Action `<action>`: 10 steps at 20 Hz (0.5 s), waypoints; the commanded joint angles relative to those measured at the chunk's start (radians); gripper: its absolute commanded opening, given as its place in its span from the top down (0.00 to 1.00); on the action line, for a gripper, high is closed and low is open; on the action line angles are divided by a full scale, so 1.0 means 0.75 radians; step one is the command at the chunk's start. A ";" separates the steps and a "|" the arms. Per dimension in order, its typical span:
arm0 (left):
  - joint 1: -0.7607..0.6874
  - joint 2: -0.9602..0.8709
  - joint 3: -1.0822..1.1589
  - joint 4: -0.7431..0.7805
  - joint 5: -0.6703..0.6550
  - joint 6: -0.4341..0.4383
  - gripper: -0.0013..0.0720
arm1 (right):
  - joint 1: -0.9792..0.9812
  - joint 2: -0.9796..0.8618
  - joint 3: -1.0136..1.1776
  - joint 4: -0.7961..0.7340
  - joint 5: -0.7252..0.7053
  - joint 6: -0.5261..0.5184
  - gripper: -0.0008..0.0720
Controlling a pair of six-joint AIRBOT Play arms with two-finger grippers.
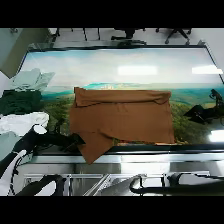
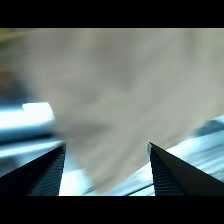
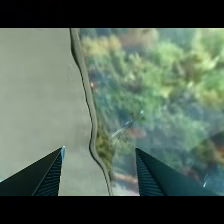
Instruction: Fold the shirts.
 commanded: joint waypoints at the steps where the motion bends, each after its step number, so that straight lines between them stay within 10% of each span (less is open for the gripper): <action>1: -0.076 -0.094 -0.035 -0.238 0.230 0.200 0.24 | -0.002 0.004 -0.129 0.006 0.013 -0.007 0.30; 3: -0.097 -0.160 0.063 -0.219 0.201 0.216 0.87 | -0.003 0.004 -0.221 -0.002 0.048 -0.030 0.30; 4: -0.095 -0.181 0.108 -0.213 0.158 0.247 0.97 | -0.002 0.004 -0.258 -0.019 0.057 -0.030 0.30; 10: -0.093 -0.134 0.318 -0.087 -0.026 0.242 0.96 | 0.066 -0.010 -0.453 -0.037 0.010 -0.026 0.30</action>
